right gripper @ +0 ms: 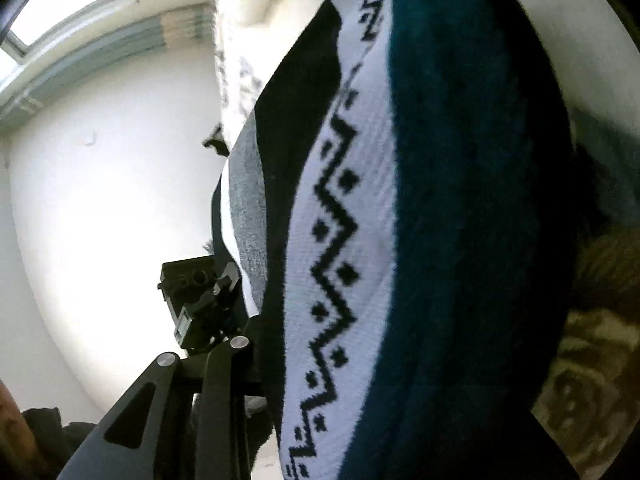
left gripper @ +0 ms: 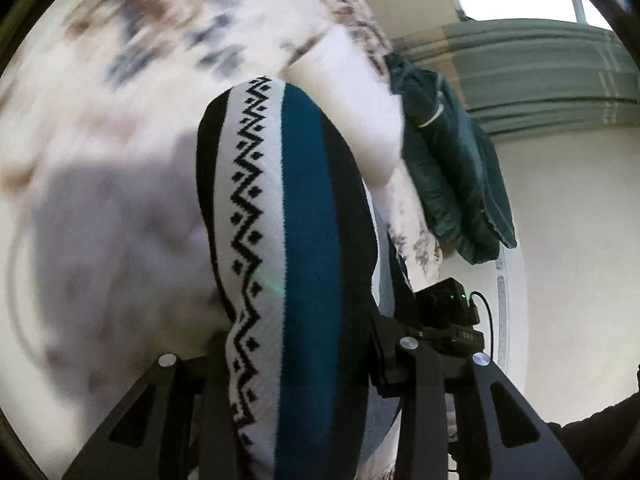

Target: Fold small clothes

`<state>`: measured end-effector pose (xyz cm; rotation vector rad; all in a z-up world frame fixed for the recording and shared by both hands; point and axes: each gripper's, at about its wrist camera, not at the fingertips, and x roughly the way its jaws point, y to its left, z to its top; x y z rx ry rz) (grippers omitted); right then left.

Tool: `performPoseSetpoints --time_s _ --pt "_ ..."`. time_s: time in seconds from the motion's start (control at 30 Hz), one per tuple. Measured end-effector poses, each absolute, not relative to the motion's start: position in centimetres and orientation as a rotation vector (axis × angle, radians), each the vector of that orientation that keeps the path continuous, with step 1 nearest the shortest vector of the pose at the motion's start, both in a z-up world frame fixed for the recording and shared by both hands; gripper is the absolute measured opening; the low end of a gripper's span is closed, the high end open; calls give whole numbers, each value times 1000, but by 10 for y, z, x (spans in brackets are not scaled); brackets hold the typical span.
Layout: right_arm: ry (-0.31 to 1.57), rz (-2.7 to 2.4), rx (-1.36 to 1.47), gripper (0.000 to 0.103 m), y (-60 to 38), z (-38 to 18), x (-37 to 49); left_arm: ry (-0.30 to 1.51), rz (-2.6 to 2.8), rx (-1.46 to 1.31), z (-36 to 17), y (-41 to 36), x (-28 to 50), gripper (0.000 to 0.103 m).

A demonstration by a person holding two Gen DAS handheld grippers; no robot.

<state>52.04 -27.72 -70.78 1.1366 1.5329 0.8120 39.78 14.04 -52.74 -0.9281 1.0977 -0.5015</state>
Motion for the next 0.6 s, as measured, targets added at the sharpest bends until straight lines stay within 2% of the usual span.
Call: performPoseSetpoints --time_s 0.23,0.33,0.6 --pt "1378 759 1128 33 -298 -636 611 1063 -574 -810 -467 113 530 31" --pt "1311 714 1091 33 -306 -614 667 1039 -597 -778 -456 100 596 32" --pt "1258 614 1012 33 -308 -622 802 1050 -614 -734 -489 86 728 32"
